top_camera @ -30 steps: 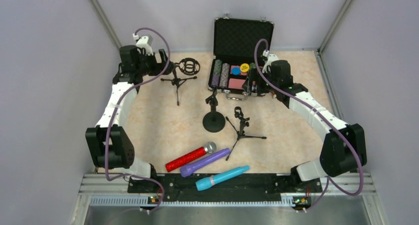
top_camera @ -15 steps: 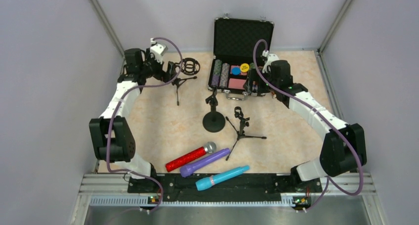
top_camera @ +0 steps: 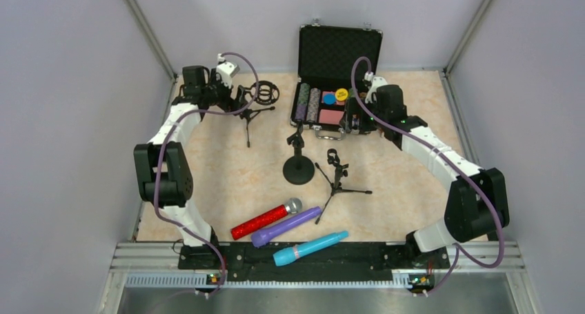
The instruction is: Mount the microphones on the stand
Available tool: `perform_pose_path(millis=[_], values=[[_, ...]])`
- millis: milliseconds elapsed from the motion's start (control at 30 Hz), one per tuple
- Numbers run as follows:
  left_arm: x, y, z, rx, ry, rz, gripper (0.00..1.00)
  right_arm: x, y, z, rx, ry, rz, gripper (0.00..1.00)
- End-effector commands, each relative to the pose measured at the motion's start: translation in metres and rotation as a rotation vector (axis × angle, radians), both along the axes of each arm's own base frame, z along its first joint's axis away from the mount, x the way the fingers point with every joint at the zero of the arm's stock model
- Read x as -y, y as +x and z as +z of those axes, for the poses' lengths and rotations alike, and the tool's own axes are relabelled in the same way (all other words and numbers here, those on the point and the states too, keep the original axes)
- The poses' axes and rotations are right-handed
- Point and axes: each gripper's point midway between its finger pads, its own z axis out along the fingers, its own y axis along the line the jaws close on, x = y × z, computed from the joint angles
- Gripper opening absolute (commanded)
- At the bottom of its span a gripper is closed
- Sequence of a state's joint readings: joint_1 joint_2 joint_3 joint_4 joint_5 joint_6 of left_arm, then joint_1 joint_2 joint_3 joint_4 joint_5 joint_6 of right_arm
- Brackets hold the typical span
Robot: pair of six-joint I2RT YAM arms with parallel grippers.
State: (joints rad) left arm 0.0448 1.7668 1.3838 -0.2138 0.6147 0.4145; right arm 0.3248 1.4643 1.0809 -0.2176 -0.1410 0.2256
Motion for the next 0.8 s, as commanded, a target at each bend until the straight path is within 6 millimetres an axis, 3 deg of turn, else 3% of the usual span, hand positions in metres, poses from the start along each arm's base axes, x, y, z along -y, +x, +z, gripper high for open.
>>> perform_pose_path(millis=[0,200,367,567,767], values=[[0.006,0.022,0.02,0.094,-0.005,-0.027,0.9,0.0,0.014,0.016,0.047,0.003,0.001,0.98],[0.017,0.033,0.019,0.119,-0.009,-0.066,0.81,0.001,0.017,0.015,0.035,0.016,0.004,0.98],[0.026,0.037,0.017,0.104,-0.034,-0.103,0.63,0.001,0.018,0.011,0.022,0.022,0.005,0.98],[0.032,0.03,0.019,0.097,-0.051,-0.148,0.18,-0.001,0.018,0.012,0.018,0.031,0.014,0.98],[0.033,0.018,0.021,0.08,-0.055,-0.136,0.03,-0.003,0.016,0.012,0.013,0.043,0.023,0.98]])
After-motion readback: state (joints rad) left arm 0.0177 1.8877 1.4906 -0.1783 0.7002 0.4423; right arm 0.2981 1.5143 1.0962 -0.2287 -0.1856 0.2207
